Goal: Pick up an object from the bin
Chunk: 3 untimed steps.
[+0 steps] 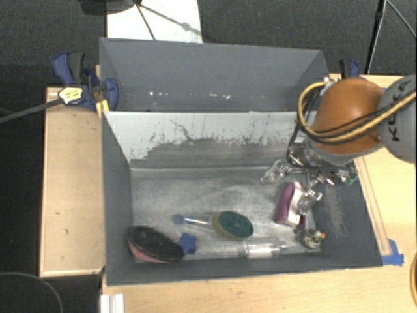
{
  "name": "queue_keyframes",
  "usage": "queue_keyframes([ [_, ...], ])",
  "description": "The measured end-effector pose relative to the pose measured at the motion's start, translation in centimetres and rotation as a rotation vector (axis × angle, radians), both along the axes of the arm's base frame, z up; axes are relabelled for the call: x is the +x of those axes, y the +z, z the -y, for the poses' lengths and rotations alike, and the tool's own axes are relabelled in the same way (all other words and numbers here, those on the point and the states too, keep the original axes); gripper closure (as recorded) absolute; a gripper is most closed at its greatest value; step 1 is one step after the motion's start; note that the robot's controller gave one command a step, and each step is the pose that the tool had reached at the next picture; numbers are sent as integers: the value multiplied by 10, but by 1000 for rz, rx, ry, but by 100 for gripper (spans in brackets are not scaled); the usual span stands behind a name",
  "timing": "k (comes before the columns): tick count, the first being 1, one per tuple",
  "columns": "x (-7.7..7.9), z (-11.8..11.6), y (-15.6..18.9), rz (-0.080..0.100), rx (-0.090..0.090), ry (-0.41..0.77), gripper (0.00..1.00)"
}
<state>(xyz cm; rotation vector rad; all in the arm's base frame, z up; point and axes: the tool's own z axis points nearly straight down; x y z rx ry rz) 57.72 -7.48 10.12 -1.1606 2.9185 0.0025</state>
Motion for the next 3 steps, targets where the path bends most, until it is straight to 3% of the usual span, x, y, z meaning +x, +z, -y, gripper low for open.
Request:
queue_keyframes([
  [1,-9,24,2,5,-2,468,0],
  [2,-9,10,-29,3,-2,936,0],
  [3,-18,-2,-29,1,-3,1268,0],
])
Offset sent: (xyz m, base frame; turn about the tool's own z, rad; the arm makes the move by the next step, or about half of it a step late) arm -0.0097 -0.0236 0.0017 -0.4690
